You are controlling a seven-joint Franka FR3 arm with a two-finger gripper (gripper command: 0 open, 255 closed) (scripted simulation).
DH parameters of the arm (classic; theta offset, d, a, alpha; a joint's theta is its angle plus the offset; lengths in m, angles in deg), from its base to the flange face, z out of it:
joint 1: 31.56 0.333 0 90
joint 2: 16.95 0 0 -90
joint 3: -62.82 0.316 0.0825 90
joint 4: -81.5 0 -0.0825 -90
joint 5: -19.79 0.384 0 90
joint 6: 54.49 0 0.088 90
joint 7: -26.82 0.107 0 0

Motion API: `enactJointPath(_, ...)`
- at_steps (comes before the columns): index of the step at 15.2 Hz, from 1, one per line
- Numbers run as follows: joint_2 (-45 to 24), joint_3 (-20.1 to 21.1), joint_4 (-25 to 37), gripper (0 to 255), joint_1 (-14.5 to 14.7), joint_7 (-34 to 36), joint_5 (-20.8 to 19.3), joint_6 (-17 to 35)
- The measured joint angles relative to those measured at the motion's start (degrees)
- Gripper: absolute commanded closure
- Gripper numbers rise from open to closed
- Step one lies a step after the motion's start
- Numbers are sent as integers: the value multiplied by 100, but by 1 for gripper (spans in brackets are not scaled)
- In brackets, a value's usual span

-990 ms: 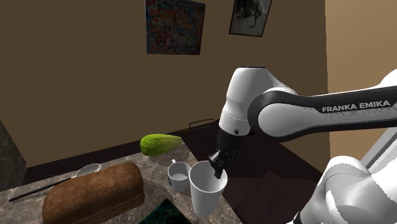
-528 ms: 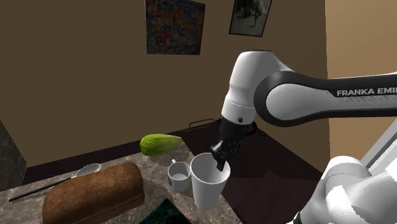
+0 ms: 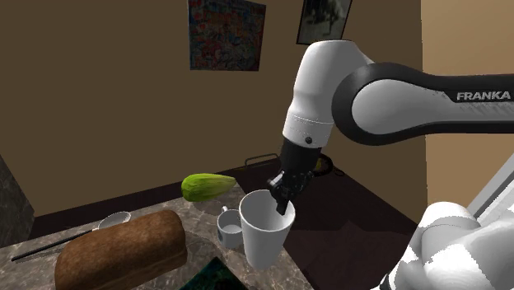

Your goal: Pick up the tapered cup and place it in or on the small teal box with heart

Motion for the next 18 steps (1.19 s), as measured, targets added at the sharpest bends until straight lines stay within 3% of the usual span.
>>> enactJointPath(10, -1442, 1070, 1897, 255, 22, 1377, -107, -131)
enactJointPath(18, -1591, 1240, 1481, 255, 50, 1398, -72, 449)
